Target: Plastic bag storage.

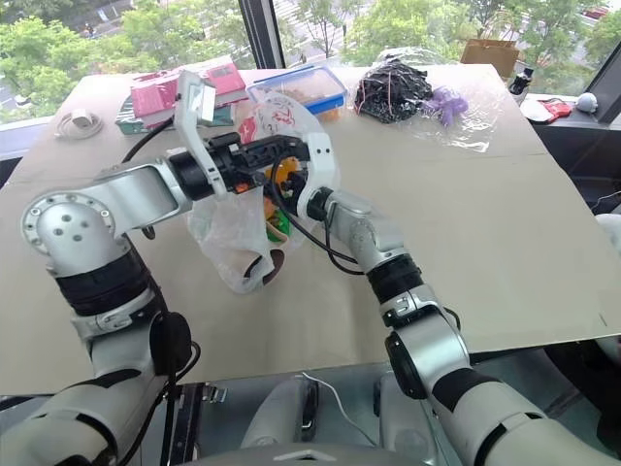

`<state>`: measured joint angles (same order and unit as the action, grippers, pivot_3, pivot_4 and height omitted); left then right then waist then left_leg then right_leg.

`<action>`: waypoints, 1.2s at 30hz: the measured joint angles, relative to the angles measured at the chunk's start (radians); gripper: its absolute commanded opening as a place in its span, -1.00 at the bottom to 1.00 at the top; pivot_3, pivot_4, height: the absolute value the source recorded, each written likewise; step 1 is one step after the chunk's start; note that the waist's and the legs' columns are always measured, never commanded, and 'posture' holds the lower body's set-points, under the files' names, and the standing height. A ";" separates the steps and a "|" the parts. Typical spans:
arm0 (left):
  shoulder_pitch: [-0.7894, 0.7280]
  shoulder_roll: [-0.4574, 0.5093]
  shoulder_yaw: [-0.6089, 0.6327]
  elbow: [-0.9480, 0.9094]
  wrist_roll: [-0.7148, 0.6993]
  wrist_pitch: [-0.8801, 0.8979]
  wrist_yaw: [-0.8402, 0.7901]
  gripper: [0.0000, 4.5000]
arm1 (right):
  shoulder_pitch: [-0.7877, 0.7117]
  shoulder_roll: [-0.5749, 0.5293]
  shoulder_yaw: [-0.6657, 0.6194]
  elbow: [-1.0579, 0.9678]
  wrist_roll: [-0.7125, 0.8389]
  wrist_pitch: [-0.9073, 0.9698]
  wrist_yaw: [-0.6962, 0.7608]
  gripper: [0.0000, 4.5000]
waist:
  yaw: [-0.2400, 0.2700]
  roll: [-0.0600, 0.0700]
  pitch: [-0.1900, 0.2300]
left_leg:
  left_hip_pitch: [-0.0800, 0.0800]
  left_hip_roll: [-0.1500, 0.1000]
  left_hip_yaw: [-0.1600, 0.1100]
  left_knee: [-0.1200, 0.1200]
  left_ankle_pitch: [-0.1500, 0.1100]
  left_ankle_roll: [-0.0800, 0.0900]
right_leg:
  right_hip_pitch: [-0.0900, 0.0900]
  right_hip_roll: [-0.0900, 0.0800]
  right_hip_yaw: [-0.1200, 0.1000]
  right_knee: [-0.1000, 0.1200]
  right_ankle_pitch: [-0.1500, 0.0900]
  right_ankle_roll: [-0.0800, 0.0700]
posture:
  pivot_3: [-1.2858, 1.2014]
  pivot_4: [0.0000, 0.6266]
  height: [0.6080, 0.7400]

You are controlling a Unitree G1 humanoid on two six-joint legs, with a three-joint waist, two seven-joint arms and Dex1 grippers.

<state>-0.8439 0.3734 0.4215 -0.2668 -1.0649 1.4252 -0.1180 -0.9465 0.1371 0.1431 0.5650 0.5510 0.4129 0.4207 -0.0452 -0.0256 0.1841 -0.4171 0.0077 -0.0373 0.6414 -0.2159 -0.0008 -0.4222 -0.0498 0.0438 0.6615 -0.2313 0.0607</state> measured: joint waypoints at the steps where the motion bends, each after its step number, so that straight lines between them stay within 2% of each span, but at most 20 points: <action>1: 0.001 -0.001 0.005 -0.002 -0.009 0.000 0.008 -1.00 | -0.009 0.001 0.001 0.007 -0.003 -0.004 0.002 0.28 | 0.000 0.000 0.000 | 0.000 0.000 0.000 0.000 0.000 0.000 | 0.000 0.000 0.000 0.000 0.000 0.000 | 0.03 -0.52 1.00; 5: 0.021 0.008 0.030 -0.031 -0.051 0.000 0.036 -1.00 | -0.088 0.010 -0.035 0.084 0.010 -0.024 -0.011 0.28 | 0.001 0.000 0.000 | 0.000 0.000 0.000 0.000 0.000 0.000 | 0.000 0.000 0.000 0.000 0.000 0.000 | 0.03 -0.52 1.00; 7: 0.047 0.010 0.020 -0.041 -0.077 0.005 0.037 -1.00 | -0.141 0.018 -0.072 0.105 0.024 -0.028 -0.011 0.73 | 0.002 0.000 0.000 | 0.000 0.000 0.000 0.000 0.000 0.000 | 0.000 0.000 0.000 0.000 0.000 0.000 | 0.03 -0.52 1.00; 8: 0.054 0.010 0.017 -0.043 -0.079 0.005 0.037 -1.00 | -0.150 0.019 -0.074 0.108 0.026 -0.029 -0.007 0.90 | 0.002 0.000 0.000 | 0.000 0.000 0.000 0.000 0.000 0.000 | 0.000 0.000 0.000 0.000 0.000 0.000 | 0.03 -0.52 1.00; 9: 0.065 0.011 0.015 -0.051 -0.082 0.002 0.039 -1.00 | -0.164 0.021 -0.081 0.119 0.029 -0.033 0.004 0.96 | 0.002 0.000 0.000 | 0.000 0.000 0.000 0.000 0.000 0.000 | 0.000 0.000 0.000 -0.001 0.000 0.000 | 0.03 -0.52 1.00; 15: 0.126 0.022 0.014 -0.062 -0.087 -0.031 0.055 -1.00 | -0.218 0.028 -0.050 0.273 -0.051 -0.121 0.057 0.96 | 0.002 0.000 0.000 | 0.000 0.000 0.000 0.000 0.000 0.000 | 0.000 0.000 0.000 0.000 0.000 0.000 | 0.03 -0.52 1.00; 20: 0.121 0.025 0.048 0.013 -0.140 -0.058 0.050 -1.00 | -0.200 0.018 0.031 0.239 -0.223 -0.197 0.073 0.96 | 0.002 0.000 0.000 | 0.000 0.000 0.000 0.000 0.000 0.000 | 0.000 0.000 0.000 -0.001 0.000 0.000 | 0.03 -0.52 1.00; 24: 0.080 0.020 0.002 0.137 -0.172 -0.059 0.008 -1.00 | -0.075 -0.066 0.041 0.015 -0.270 -0.129 0.099 0.96 | 0.017 0.000 0.000 | -0.002 -0.002 -0.002 0.001 0.000 0.000 | 0.000 -0.002 -0.003 -0.001 0.000 0.000 | 0.03 -0.52 1.00; 27: 0.009 0.058 0.042 0.292 -0.068 -0.197 0.033 -1.00 | 0.030 -0.124 0.108 -0.206 -0.281 -0.058 0.168 0.96 | 0.001 -0.001 0.000 | -0.001 0.000 0.000 0.000 0.000 0.000 | -0.001 0.000 0.000 0.000 0.000 0.000 | 0.03 -0.52 1.00; 30: -0.027 0.071 0.027 0.370 -0.015 -0.262 -0.013 -1.00 | 0.109 -0.207 0.176 -0.399 -0.310 0.040 0.200 0.96 | 0.002 0.000 0.000 | 0.000 0.000 -0.001 -0.002 0.001 -0.001 | -0.001 0.000 -0.001 0.000 0.000 0.000 | 0.03 -0.52 1.00; 33: -0.037 0.073 -0.011 0.434 0.024 -0.285 -0.073 -1.00 | 0.141 -0.255 0.192 -0.496 -0.361 0.098 0.169 0.96 | 0.004 -0.001 0.000 | -0.001 -0.001 0.000 -0.001 0.001 -0.002 | -0.001 -0.001 0.000 -0.001 0.000 0.000 | 0.03 -0.52 1.00; 36: -0.069 0.083 -0.042 0.473 0.054 -0.301 -0.135 -1.00 | 0.163 -0.247 0.172 -0.523 -0.379 0.136 0.110 0.96 | 0.003 -0.001 0.000 | -0.001 -0.001 0.000 -0.001 0.001 -0.001 | -0.001 0.000 0.000 0.000 0.000 0.000 | 0.03 -0.52 1.00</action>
<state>-0.9131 0.4569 0.3794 0.2059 -1.0104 1.1246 -0.2534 -0.7837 -0.1103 0.3147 0.0424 0.1718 0.5490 0.5308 -0.0421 -0.0263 0.1839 -0.4178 0.0071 -0.0371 0.6404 -0.2153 -0.0016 -0.4233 -0.0502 0.0434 0.6614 -0.2315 0.0604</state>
